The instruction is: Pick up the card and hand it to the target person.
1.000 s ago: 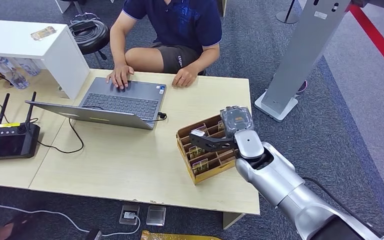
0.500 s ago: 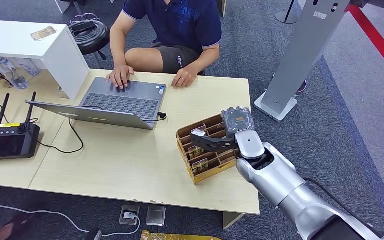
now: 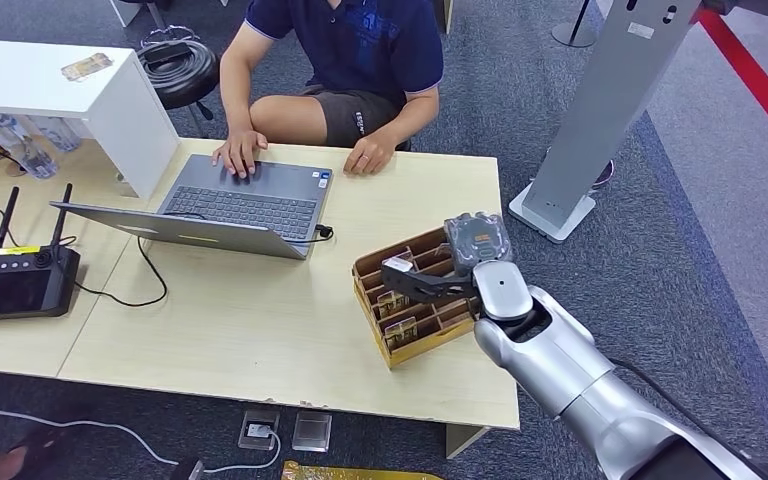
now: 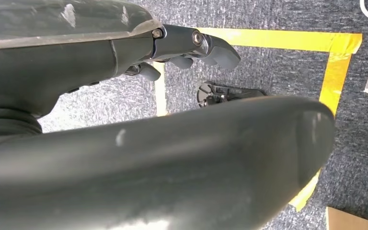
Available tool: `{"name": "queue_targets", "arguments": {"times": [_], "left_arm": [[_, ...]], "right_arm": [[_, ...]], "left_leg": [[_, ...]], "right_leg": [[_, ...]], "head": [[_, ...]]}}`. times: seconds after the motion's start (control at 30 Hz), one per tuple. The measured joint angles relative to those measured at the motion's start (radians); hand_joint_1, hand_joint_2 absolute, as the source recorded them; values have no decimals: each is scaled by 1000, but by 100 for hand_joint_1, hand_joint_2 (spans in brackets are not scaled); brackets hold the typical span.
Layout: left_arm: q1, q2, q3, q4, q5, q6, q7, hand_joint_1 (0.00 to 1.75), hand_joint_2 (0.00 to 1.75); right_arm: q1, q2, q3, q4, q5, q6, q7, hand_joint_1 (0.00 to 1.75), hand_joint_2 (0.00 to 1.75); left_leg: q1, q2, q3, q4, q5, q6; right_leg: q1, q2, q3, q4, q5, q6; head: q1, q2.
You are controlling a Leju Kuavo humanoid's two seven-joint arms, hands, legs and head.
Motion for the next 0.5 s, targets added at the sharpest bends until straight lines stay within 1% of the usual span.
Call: {"name": "queue_targets", "arguments": {"times": [0.2,0.37,0.5], "left_arm": [[5,0,0,0,5,-1,-11,0,0],[13,0,0,0,13,-2,-18,0,0],[19,0,0,0,20,0,-19,0,0]], "right_arm": [[11,-39,-33,-157,-8,1,51,175,175],[34,-82,-80,-354,-12,7,91,175,175],[63,-117,-123,-506,-25,-6,116,175,175]], "left_leg": [[0,0,0,0,0,0],[0,0,0,0,0,0],[0,0,0,0,0,0]], "right_leg": [[0,0,0,0,0,0],[0,0,0,0,0,0],[0,0,0,-1,0,0]], "head": [[0,0],[0,0],[1,0]]}}
